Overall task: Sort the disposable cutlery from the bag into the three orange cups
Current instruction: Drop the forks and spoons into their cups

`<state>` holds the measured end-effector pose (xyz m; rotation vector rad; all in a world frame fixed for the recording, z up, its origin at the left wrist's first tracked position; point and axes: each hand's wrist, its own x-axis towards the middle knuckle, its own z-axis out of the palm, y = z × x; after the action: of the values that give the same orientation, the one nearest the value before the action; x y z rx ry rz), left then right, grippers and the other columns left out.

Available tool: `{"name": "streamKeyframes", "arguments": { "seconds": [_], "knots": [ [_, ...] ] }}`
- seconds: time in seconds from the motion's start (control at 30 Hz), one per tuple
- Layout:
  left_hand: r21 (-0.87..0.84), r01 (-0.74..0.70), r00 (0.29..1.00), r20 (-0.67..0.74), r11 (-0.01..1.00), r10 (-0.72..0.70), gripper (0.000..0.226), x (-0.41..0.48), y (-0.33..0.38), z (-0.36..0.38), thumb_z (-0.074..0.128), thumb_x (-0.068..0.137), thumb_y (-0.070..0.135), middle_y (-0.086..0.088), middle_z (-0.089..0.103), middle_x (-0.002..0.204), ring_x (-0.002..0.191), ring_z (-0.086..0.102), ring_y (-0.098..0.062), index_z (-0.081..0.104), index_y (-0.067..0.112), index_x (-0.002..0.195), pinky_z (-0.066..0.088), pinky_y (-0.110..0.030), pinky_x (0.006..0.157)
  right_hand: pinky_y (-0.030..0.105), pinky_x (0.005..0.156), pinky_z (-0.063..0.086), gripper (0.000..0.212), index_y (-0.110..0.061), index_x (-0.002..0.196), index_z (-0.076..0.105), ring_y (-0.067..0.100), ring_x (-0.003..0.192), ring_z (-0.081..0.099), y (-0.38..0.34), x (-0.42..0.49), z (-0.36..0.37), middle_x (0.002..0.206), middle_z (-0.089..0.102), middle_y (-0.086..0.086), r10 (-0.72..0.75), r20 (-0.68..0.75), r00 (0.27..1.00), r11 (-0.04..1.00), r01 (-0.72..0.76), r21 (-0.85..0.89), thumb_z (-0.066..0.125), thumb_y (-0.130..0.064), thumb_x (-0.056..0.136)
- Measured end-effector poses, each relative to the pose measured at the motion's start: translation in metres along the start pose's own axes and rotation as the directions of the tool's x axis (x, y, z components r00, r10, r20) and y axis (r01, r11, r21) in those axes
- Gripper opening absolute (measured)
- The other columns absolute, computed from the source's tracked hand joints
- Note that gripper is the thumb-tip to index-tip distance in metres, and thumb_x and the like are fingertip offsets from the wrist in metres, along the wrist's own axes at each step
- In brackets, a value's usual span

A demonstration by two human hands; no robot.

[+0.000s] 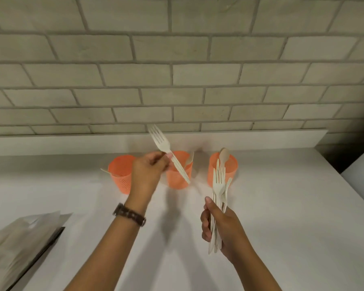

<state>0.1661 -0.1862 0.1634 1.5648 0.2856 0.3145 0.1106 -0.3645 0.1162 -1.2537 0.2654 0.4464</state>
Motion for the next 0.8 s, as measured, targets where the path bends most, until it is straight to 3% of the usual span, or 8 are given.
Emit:
{"name": "streamKeyframes", "arguments": {
  "seconds": [0.17,0.27,0.37,0.43,0.5,0.57,0.7,0.8],
  "knots": [
    [0.310,-0.098,0.989,-0.074,0.946,0.126,0.010,0.059,-0.022,0.020,0.068,0.080,0.012,-0.011,0.068,0.072,0.070,0.059,-0.020,0.072,0.002,0.079,0.046,-0.032,0.069,0.024,0.040,0.033,0.023,-0.007,0.081,0.049,0.015,0.037,0.036,-0.001,0.002,-0.005,0.049,0.041,0.006,0.005,-0.020,1.000,0.999,-0.005,0.033,0.059,-0.025,0.090],
    [0.420,0.004,1.000,0.020,0.908,-0.014,0.004,0.068,-0.051,0.028,0.070,0.078,0.011,-0.011,0.071,0.088,0.079,0.060,-0.019,0.072,0.008,0.080,0.045,-0.026,0.076,0.023,0.040,0.034,0.018,-0.008,0.080,0.051,0.015,0.037,0.037,-0.003,0.003,-0.006,0.049,0.039,0.004,-0.015,0.005,1.000,1.000,0.014,0.027,0.068,-0.016,0.084],
    [0.409,0.071,0.997,-0.010,0.910,-0.073,0.030,0.071,-0.077,0.026,0.079,0.064,0.016,-0.014,0.064,0.110,0.097,0.062,-0.027,0.065,0.010,0.090,0.049,-0.038,0.092,0.021,0.040,0.033,0.019,-0.007,0.085,0.057,0.015,0.036,0.036,-0.003,0.003,-0.005,0.048,0.039,0.004,-0.032,0.024,0.999,0.999,0.032,0.017,0.074,-0.009,0.075],
    [0.446,0.009,0.999,-0.049,0.895,0.014,0.041,0.055,-0.071,0.024,0.078,0.069,0.015,-0.008,0.055,0.115,0.104,0.057,-0.026,0.062,0.008,0.107,0.045,-0.034,0.095,0.021,0.041,0.032,0.019,-0.006,0.088,0.057,0.015,0.036,0.035,-0.003,0.004,-0.005,0.047,0.037,0.004,-0.036,0.015,0.999,0.999,0.035,0.018,0.072,-0.002,0.077],
    [0.428,-0.036,0.998,-0.033,0.903,0.055,0.031,0.025,-0.058,0.022,0.072,0.077,0.019,0.001,0.059,0.105,0.094,0.059,-0.023,0.064,0.013,0.107,0.047,-0.023,0.078,0.021,0.040,0.033,0.021,-0.008,0.084,0.054,0.016,0.035,0.035,-0.002,0.004,-0.004,0.046,0.037,0.003,-0.054,0.003,0.999,0.998,0.054,-0.014,0.072,0.001,0.076],
    [0.325,-0.041,0.999,0.041,0.945,0.029,0.004,-0.013,-0.042,0.021,0.071,0.079,0.020,0.009,0.067,0.082,0.075,0.060,-0.018,0.067,0.022,0.081,0.043,-0.009,0.061,0.021,0.040,0.035,0.028,-0.009,0.080,0.051,0.017,0.034,0.036,0.000,0.005,0.000,0.046,0.040,0.002,-0.079,-0.018,0.997,0.994,0.077,-0.072,0.075,0.002,0.072],
    [0.218,-0.007,0.973,0.228,0.976,-0.044,0.009,-0.074,-0.026,0.019,0.076,0.070,0.033,0.012,0.066,0.061,0.051,0.044,-0.007,0.072,0.027,0.066,0.040,-0.013,0.053,0.024,0.042,0.039,0.030,-0.003,0.089,0.059,0.016,0.037,0.043,0.005,0.003,0.011,0.049,0.048,0.000,-0.114,-0.008,0.993,0.970,0.110,-0.218,0.073,-0.005,0.062],
    [0.221,0.024,0.978,0.197,0.975,-0.069,0.013,-0.085,-0.030,0.015,0.079,0.064,0.037,0.012,0.067,0.064,0.048,0.037,-0.005,0.073,0.029,0.071,0.039,-0.014,0.052,0.025,0.045,0.041,0.036,-0.017,0.092,0.066,0.014,0.040,0.047,0.012,0.000,0.022,0.045,0.053,-0.005,-0.131,0.055,0.990,0.947,0.141,-0.288,0.057,-0.008,0.059]
  ]
}}
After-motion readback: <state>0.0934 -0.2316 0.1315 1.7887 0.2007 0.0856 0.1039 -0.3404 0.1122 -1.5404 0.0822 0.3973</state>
